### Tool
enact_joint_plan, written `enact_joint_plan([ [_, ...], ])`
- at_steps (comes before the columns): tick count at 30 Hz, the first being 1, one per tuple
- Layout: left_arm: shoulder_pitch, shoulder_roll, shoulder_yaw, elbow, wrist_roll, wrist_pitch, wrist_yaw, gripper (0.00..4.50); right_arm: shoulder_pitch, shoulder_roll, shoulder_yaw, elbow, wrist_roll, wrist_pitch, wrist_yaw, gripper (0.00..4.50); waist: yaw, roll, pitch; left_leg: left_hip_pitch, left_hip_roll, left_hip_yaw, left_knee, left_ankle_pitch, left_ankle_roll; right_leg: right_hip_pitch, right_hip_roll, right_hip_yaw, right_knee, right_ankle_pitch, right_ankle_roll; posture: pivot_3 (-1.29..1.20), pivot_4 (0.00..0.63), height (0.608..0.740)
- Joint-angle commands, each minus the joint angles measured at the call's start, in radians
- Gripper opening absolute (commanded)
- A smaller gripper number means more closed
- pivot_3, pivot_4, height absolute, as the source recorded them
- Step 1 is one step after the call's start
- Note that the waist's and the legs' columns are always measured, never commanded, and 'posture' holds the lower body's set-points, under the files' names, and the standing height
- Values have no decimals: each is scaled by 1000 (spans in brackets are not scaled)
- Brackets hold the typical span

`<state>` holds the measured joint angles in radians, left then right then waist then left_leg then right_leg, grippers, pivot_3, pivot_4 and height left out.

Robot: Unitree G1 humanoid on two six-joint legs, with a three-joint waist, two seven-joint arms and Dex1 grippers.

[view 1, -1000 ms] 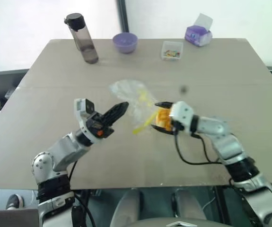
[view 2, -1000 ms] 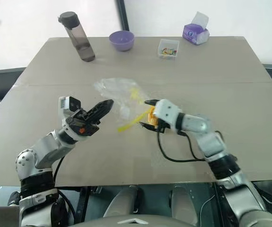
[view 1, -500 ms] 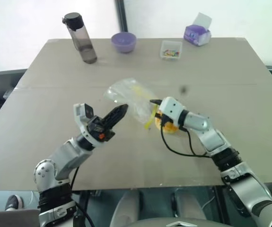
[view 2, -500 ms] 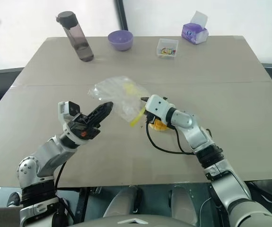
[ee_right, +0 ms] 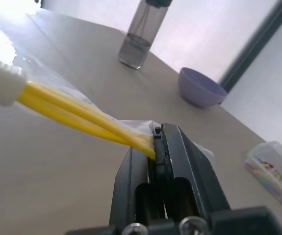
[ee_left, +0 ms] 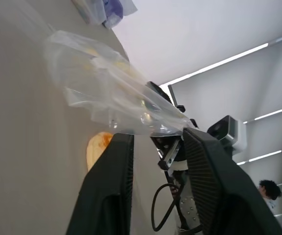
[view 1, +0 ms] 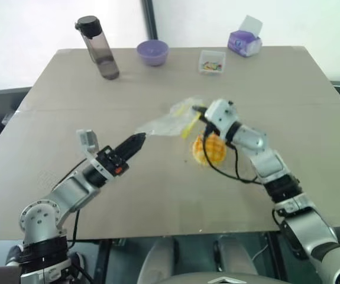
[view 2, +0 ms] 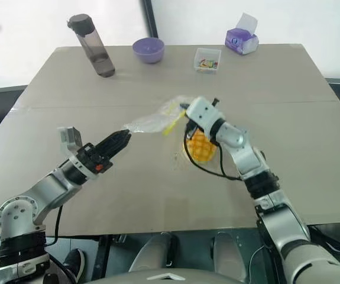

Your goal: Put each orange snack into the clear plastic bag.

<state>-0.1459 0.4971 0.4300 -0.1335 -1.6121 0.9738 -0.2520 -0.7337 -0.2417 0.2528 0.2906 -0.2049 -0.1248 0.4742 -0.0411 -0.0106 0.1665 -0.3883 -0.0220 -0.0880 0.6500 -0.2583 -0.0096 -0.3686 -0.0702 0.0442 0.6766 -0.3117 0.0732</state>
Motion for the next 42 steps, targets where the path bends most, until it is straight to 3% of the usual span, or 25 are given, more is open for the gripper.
enact_joint_plan([
  [1, -30, 64, 30, -133, -43, 0, -87, 2370, -91, -20, -3, -28, -133, 56, -122, 0, -1, 0, 0, -4, 0, 0, 0, 0, 0, -3, 0, 0, 1, 0, 0, 0, 150, 740],
  [2, -50, 81, 29, -164, -37, -8, -102, 2370, -126, -44, 22, -25, -209, 72, -146, 0, -1, 0, 0, -12, 1, 0, 2, 1, -1, -10, 0, 1, 3, 0, 0, 0, 150, 740],
  [5, -131, 117, -22, -217, 96, -62, -110, 2370, -189, -93, 92, -12, -397, 151, -206, 0, 4, 0, 0, -15, -1, 0, 2, 1, -1, -15, 0, 0, 2, 0, 0, 0, 150, 740],
  [10, -246, 146, -160, -293, 341, -127, -141, 2370, -224, -112, 164, 23, -537, 200, -231, 0, -1, -1, 0, -14, -2, 1, 0, 1, -1, -12, 0, 1, 1, 0, 0, 0, 150, 740],
  [15, -340, 191, -384, -255, 817, -282, -104, 2370, -218, -85, 184, 12, -560, 301, -152, 0, -4, -1, 1, -14, -1, 2, -1, 1, -1, -13, 1, 2, 2, 0, 0, 0, 150, 740],
  [17, -397, 208, -540, -216, 1099, -410, -69, 2370, -208, -69, 198, -21, -574, 326, -125, 0, -3, -1, 1, -13, -1, 2, -1, 1, -1, -13, 1, 2, 2, 0, 0, 0, 150, 740],
  [21, -442, 188, -687, -187, 1372, -568, -74, 2370, -200, -52, 212, -41, -590, 341, -115, 0, -4, -1, 1, -14, -2, 3, -1, 1, -1, -14, 1, 2, 2, 0, 0, 0, 150, 740],
  [26, -414, 88, -742, -278, 1385, -493, -122, 2370, -183, -43, 223, -60, -604, 354, -113, 0, -2, -1, 0, -29, -2, 1, 4, 2, -2, -27, 0, 1, 4, 0, 0, 0, 150, 740],
  [42, -418, 40, -707, -293, 1491, -336, -173, 2370, -167, -26, 226, -71, -613, 348, -118, 0, -25, -1, 0, -28, -2, 2, 5, 2, -2, -28, 1, 1, 7, 0, 0, 0, 150, 740],
])
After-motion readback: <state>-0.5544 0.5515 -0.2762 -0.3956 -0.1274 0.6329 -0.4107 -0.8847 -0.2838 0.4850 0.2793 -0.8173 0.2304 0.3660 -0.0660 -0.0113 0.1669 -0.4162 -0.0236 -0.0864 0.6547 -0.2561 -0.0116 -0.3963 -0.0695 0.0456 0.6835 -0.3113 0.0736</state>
